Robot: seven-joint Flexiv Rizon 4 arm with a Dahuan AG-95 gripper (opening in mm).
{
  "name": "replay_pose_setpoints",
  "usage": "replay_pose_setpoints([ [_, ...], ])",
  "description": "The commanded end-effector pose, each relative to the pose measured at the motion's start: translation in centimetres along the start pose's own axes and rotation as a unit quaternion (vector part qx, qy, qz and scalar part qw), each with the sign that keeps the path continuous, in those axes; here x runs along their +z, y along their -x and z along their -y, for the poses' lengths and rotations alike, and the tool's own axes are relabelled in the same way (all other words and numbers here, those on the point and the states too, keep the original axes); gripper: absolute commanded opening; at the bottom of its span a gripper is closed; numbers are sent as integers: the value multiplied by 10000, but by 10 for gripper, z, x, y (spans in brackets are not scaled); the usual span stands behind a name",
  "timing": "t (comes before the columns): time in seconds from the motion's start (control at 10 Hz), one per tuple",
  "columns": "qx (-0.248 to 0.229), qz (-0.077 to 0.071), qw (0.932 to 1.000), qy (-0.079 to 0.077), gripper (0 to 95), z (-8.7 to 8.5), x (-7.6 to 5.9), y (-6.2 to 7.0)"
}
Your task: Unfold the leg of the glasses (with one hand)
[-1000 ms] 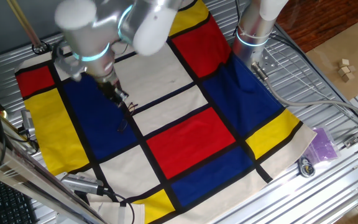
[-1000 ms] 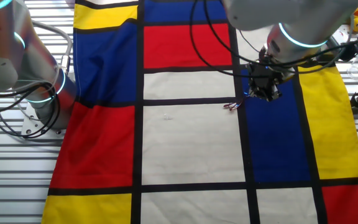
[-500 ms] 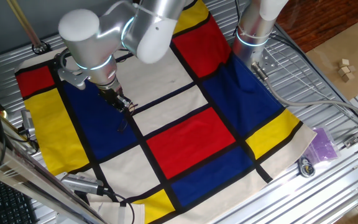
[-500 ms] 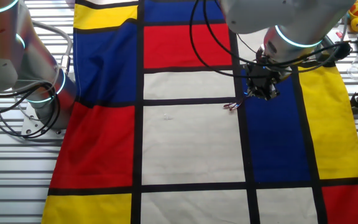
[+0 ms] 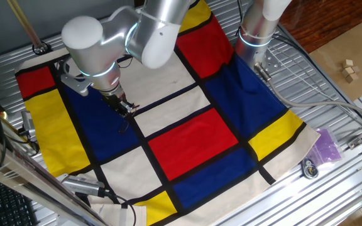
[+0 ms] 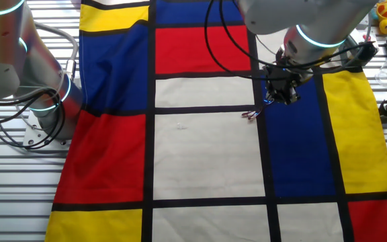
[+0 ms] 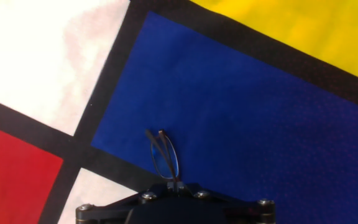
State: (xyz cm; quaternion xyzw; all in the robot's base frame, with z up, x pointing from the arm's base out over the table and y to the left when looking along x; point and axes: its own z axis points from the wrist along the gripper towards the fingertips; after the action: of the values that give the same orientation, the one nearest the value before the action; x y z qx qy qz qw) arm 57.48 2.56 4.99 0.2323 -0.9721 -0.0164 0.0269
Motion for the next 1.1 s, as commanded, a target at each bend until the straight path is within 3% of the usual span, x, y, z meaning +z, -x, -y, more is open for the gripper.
replay_pose_setpoints([
  [0.1, -7, -4, 10000, 5, 0, 0, -1, 0],
  [0.5, -213, -178, 9996, -106, 0, 0, -1, 0],
  [0.8, -324, -293, 9985, -340, 0, 0, -1, 0],
  [1.1, -278, -251, 9985, -393, 0, 0, -1, 0],
])
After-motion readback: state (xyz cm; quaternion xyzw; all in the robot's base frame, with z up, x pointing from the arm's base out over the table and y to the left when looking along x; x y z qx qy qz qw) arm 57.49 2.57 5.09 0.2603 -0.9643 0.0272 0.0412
